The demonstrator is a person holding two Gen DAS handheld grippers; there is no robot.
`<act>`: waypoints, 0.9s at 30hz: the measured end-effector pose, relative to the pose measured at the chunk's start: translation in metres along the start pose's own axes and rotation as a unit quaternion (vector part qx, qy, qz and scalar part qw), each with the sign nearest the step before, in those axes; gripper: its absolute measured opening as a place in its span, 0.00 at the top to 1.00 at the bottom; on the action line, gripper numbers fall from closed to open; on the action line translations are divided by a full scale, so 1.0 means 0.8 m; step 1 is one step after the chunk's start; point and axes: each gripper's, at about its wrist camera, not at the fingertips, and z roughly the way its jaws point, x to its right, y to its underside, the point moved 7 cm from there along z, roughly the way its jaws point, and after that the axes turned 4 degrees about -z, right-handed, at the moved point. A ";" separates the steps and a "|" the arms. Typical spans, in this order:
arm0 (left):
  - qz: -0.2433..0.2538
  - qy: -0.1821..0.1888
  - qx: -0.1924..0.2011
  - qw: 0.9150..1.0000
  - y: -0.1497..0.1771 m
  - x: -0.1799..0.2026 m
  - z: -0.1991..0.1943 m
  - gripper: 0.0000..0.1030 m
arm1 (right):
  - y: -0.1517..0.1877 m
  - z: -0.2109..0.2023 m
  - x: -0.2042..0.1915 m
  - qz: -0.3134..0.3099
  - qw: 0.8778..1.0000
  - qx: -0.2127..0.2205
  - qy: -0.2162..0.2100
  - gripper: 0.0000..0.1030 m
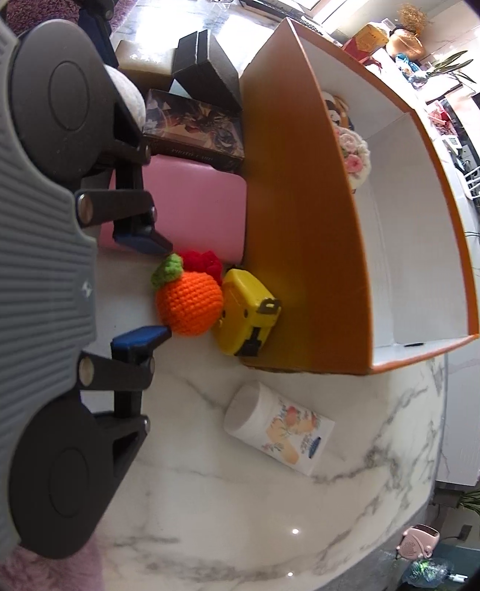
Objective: Organize objects
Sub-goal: 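Grasp the crocheted orange fruit with right gripper while left gripper grasps the striped plush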
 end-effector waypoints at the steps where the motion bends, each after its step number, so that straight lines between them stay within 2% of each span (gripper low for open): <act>1: -0.004 0.004 0.001 1.000 -0.002 0.000 -0.003 0.37 | 0.001 0.001 0.001 0.000 1.000 -0.001 0.000 0.61; 6: -0.021 0.019 0.015 0.999 -0.011 -0.004 -0.022 0.37 | 0.007 -0.002 -0.003 -0.013 1.000 0.002 0.002 0.70; 8: -0.028 0.026 0.022 0.999 -0.015 -0.005 -0.029 0.38 | 0.010 -0.005 -0.004 -0.015 1.000 0.001 -0.001 0.90; 9: -0.033 0.031 0.024 0.999 -0.016 -0.006 -0.032 0.38 | 0.012 -0.006 -0.004 -0.015 1.000 -0.001 -0.005 0.97; 12: -0.046 0.043 0.025 0.998 -0.018 -0.009 -0.037 0.38 | 0.015 -0.009 -0.003 -0.019 1.000 0.000 0.002 0.96; 14: -0.051 0.044 0.029 0.997 -0.019 -0.011 -0.041 0.39 | 0.013 -0.011 -0.001 -0.012 1.000 0.006 0.000 0.91; 15: -0.054 0.045 0.030 0.997 -0.020 -0.012 -0.043 0.39 | 0.011 -0.014 0.000 -0.008 1.000 0.013 0.001 0.83; 16: -0.058 0.047 0.032 0.997 -0.021 -0.013 -0.046 0.39 | 0.009 -0.016 0.002 -0.003 1.000 0.020 0.000 0.59; 17: -0.065 0.050 0.033 0.996 -0.022 -0.016 -0.047 0.39 | 0.007 -0.019 0.003 0.001 1.000 0.027 -0.001 0.50; 18: -0.071 0.052 0.033 0.996 -0.025 -0.019 -0.049 0.39 | 0.004 -0.020 0.003 0.002 0.999 0.032 -0.003 0.47; 23: -0.097 0.055 0.043 0.993 -0.046 -0.031 -0.049 0.40 | -0.004 -0.006 0.002 0.008 1.000 0.013 0.003 0.47; 27: -0.104 0.055 0.046 0.992 -0.060 -0.035 -0.044 0.41 | -0.008 0.008 0.002 0.013 1.000 -0.004 0.003 0.51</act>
